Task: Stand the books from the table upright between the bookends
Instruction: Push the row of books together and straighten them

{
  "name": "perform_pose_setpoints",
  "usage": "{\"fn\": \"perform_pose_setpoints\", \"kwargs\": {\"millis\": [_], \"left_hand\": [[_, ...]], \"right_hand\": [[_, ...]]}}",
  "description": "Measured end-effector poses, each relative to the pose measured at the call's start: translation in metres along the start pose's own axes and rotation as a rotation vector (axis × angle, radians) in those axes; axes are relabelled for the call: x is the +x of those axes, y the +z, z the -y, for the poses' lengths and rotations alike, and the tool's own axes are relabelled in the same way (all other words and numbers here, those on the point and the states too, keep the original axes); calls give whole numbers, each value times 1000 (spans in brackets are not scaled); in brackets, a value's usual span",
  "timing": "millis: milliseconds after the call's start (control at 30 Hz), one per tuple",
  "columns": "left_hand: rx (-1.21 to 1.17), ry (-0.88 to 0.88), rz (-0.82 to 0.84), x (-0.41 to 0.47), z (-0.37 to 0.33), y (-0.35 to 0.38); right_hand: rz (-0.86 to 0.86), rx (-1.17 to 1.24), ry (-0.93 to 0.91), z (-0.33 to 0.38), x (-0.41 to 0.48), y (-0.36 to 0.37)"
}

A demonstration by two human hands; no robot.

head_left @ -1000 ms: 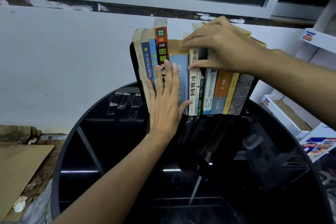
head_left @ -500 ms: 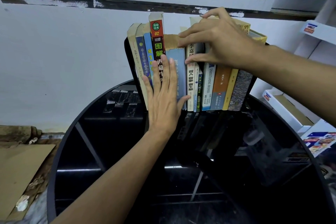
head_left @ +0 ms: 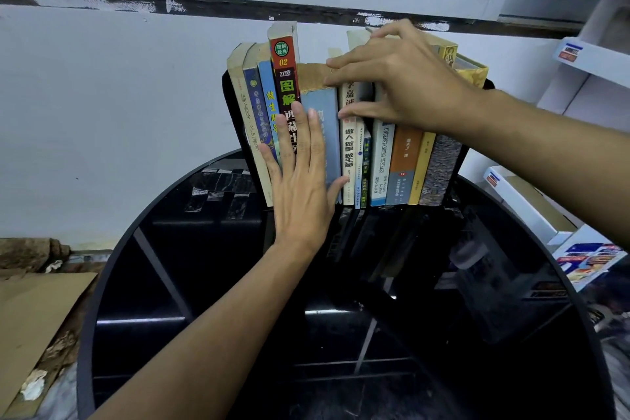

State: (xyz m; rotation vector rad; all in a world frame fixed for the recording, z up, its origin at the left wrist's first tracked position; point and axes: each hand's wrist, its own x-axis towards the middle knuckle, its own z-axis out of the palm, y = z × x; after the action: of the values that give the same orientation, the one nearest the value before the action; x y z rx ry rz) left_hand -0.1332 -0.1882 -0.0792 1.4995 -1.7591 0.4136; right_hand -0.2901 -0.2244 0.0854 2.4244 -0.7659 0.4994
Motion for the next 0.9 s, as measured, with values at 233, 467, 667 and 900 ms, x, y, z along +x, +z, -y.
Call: {"fn": "perform_pose_setpoints", "kwargs": {"millis": [233, 467, 667, 900], "left_hand": [[-54, 26, 23, -1, 1, -4], [-5, 2, 54, -1, -5, -3], [13, -17, 38, -1, -9, 0], [51, -25, 29, 1, -10, 4]], "right_hand": [[-166, 48, -21, 5, -27, -4], [-101, 139, 53, 8, -48, 0], [-36, 163, 237, 20, -60, 12], [-55, 194, 331, 32, -62, 22]]}}
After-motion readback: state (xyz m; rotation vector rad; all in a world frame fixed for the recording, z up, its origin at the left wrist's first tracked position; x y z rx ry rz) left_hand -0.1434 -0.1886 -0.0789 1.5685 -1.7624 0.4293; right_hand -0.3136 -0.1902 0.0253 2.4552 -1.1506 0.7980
